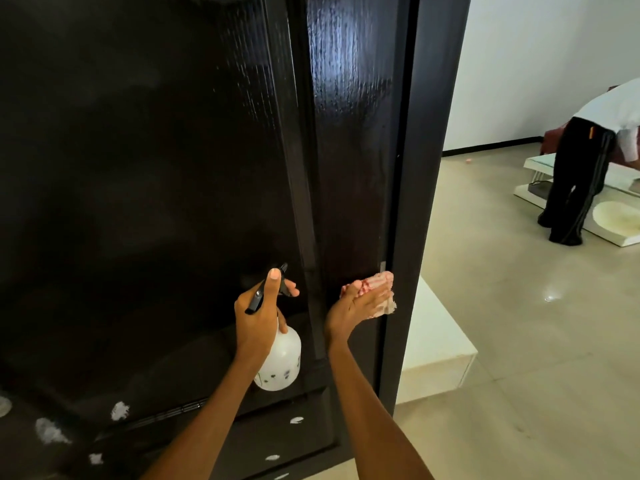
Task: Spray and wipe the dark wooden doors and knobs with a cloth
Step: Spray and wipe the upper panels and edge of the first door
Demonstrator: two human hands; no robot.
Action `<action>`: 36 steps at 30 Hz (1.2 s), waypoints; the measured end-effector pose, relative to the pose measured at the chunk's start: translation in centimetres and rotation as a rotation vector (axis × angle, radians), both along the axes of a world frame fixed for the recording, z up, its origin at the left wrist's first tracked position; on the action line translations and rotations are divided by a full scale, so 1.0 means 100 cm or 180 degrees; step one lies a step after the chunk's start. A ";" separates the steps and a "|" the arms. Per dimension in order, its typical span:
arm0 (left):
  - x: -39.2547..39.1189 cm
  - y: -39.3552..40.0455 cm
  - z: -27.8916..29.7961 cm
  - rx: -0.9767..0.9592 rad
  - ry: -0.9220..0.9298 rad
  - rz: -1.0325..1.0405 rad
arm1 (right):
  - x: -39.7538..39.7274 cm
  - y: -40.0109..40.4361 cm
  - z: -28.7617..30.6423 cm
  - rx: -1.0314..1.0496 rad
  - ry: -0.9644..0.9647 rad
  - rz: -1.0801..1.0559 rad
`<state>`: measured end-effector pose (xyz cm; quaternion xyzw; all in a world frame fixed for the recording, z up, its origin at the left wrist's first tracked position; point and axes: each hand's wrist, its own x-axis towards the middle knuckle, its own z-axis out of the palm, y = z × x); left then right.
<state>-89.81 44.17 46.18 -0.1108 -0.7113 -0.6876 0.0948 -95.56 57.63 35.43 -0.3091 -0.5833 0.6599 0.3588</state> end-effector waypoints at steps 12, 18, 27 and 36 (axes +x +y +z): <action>0.002 -0.016 0.015 0.0111 0.0425 0.0068 | -0.016 0.010 0.106 0.3864 0.0321 -0.0119; -0.002 -0.013 -0.006 -0.0030 0.0305 0.0027 | 0.013 0.030 -0.031 0.4219 -0.0102 0.0554; -0.002 -0.025 -0.082 -0.0117 0.0160 -0.0036 | 0.018 0.013 -0.107 0.3756 -0.0258 0.0306; -0.010 -0.021 -0.193 -0.0033 0.0133 -0.0318 | -0.018 0.028 -0.169 0.3817 0.0267 -0.0532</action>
